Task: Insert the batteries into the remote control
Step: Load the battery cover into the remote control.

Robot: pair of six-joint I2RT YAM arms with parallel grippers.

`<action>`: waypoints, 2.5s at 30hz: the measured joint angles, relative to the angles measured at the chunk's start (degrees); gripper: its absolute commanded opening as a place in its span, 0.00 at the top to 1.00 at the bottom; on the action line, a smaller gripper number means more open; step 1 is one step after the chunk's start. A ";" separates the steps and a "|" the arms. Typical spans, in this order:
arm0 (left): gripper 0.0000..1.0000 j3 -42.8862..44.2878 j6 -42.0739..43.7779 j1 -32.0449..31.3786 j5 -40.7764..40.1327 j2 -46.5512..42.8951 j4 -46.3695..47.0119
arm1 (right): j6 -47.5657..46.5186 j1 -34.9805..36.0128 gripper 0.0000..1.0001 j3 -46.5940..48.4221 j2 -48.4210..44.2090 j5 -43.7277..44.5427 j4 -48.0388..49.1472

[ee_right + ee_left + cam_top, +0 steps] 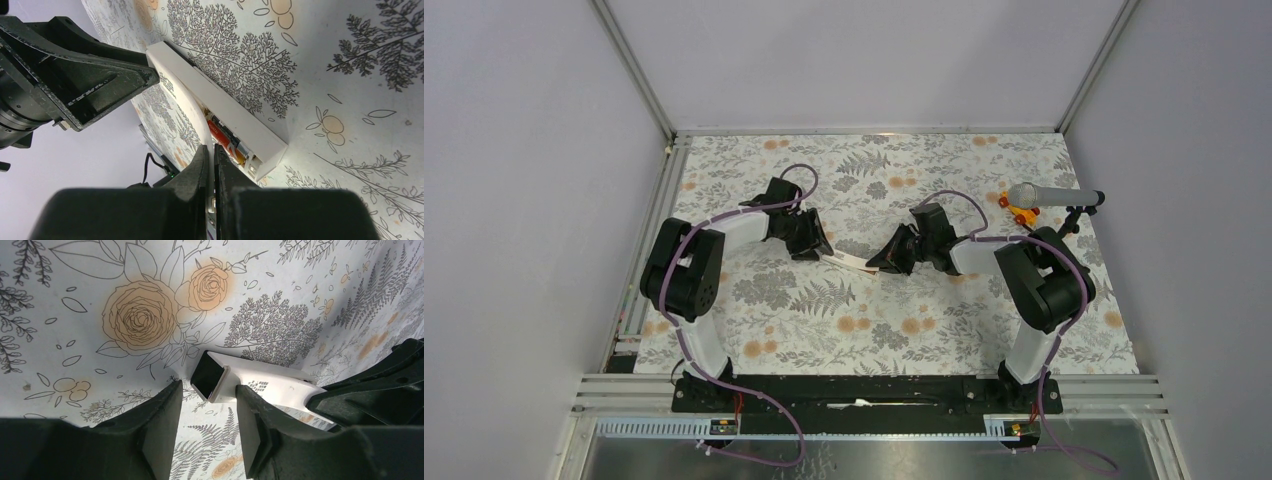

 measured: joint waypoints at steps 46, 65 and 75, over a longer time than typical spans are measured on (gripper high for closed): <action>0.60 1.40 0.15 -1.46 -0.92 1.05 -0.15 | -10.12 -0.52 0.69 6.40 -5.27 7.96 -25.18; 0.75 2.47 1.70 -1.75 -0.94 1.18 -0.66 | -12.20 -1.22 0.80 7.89 -1.97 6.82 -25.07; 0.94 2.80 2.54 -1.75 -0.63 1.20 -1.11 | -12.96 -1.01 0.80 7.80 -1.75 6.78 -23.69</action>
